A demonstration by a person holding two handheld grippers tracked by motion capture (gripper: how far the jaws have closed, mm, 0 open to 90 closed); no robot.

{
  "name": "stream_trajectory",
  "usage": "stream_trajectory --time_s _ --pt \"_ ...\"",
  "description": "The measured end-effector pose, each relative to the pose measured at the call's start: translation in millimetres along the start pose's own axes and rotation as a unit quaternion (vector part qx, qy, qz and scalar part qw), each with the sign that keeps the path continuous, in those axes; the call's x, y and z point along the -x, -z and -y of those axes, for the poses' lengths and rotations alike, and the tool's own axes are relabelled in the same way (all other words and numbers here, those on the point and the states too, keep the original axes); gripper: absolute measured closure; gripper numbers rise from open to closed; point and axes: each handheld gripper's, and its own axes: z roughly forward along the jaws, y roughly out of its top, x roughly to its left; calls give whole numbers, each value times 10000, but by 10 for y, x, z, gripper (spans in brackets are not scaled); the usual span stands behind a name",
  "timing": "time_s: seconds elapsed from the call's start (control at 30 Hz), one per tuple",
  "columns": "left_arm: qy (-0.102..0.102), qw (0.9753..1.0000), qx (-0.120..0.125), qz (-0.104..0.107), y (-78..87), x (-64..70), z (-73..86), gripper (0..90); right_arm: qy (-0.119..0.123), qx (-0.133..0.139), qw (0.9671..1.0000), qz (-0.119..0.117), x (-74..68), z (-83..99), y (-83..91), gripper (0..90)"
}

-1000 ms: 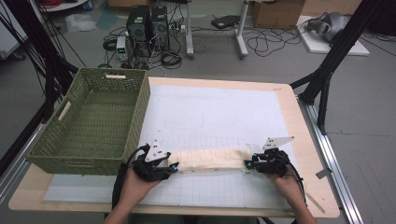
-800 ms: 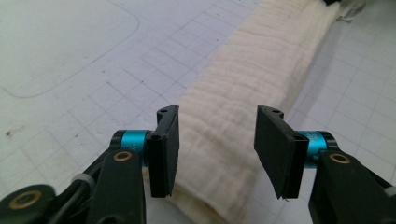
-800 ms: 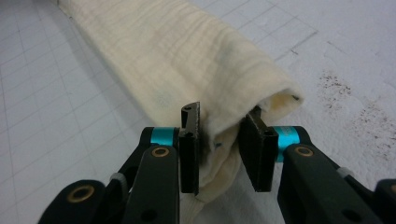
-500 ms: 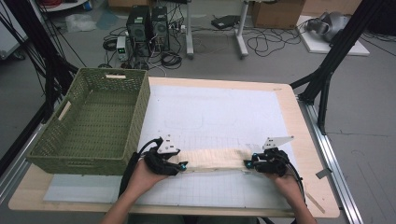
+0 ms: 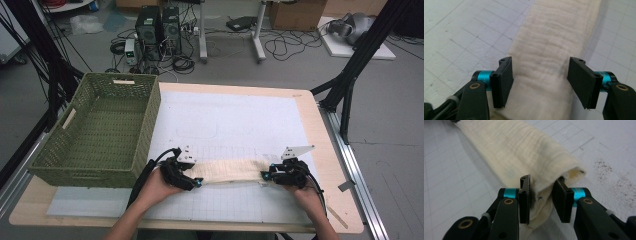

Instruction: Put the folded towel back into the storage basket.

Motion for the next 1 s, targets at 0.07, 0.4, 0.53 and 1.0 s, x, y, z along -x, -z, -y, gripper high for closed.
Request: stream_trajectory --time_s 0.07,0.4,0.53,1.0 --pt "3 10000 11 71 3 -5 14 367 -22 -8 10000 -14 2 -2 -2 679" --pt "-182 9996 -113 179 2 11 11 331 -85 -37 9998 -161 46 -15 -7 663" --pt "-418 9990 -150 -43 -9 51 11 373 -62 -38 9999 -155 45 -19 -9 657" --pt "-242 9973 110 -682 50 171 74 803 170 -162 9997 -27 29 -150 -89 801"
